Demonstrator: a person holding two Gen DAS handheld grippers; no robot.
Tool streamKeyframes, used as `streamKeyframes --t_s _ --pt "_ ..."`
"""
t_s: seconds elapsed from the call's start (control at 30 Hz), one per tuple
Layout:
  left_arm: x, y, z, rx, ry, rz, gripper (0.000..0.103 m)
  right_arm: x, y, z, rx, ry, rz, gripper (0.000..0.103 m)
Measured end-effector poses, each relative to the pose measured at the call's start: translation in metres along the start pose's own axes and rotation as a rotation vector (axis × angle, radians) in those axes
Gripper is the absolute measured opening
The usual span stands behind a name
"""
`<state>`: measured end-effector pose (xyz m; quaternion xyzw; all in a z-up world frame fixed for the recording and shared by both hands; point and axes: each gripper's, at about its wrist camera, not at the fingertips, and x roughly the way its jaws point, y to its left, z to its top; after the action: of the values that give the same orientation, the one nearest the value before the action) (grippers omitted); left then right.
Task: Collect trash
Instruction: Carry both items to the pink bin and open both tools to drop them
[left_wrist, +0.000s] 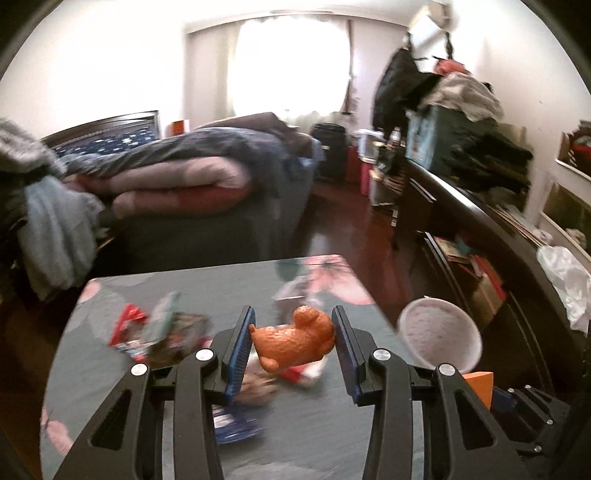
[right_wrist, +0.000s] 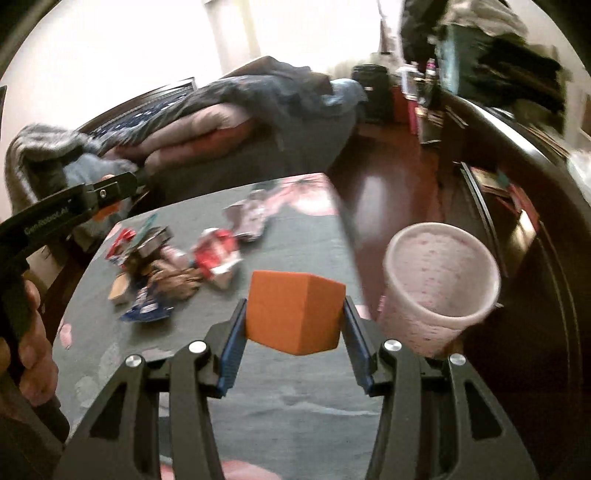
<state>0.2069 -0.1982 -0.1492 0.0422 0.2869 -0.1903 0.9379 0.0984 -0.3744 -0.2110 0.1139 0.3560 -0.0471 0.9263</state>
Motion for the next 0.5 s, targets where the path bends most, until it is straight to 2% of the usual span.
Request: streamKeyframes --t_s 0.33,0.5 --pt "0.065 -0.102 0.017 0.112 0.075 -0.196 0.043 0.015 -0.101 0.010 0.159 -0.020 -0.146 0.050" --pt "0.102 -0.147 0.025 0.145 0.111 -0.279 0.043 0.034 -0.147 0.015 0.220 -0.021 -0.184 0.050"
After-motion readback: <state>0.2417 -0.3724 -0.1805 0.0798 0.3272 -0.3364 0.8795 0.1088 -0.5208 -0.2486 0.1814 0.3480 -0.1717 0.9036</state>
